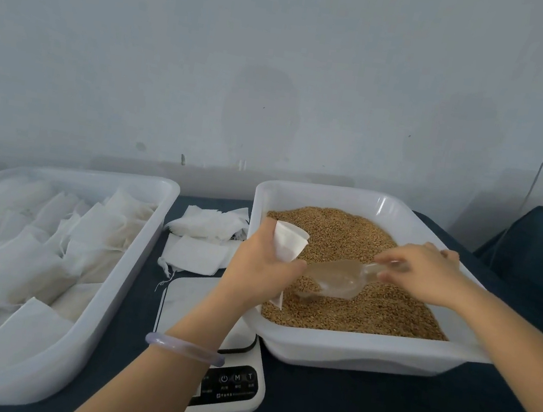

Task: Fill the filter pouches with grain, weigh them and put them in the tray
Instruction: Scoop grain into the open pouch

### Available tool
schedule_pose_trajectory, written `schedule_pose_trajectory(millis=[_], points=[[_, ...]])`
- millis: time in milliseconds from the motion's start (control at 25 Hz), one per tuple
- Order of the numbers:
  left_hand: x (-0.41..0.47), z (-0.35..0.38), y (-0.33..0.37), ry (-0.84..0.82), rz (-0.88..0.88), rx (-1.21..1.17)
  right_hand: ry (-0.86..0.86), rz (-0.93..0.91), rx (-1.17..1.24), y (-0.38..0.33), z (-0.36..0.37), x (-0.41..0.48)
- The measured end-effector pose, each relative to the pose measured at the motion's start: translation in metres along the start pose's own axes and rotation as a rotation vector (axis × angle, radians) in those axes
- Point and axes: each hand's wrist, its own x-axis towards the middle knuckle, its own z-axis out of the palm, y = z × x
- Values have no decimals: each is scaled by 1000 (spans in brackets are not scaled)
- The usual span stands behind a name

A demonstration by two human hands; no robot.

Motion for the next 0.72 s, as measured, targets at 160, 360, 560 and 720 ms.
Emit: schedule_pose_trajectory(millis=[160,360,560,720], points=[[0,0,1,-20,19,57,-30,-38,298,5,-25,-8],[-2,0,5,-57,14,123,7,-47,429,13,-66,-17],[-2,1,6,-66,20,163,74,-136,532,6,-107,-22],[-3,1,7,-58,20,166,116,-190,355,-4,-123,-22]])
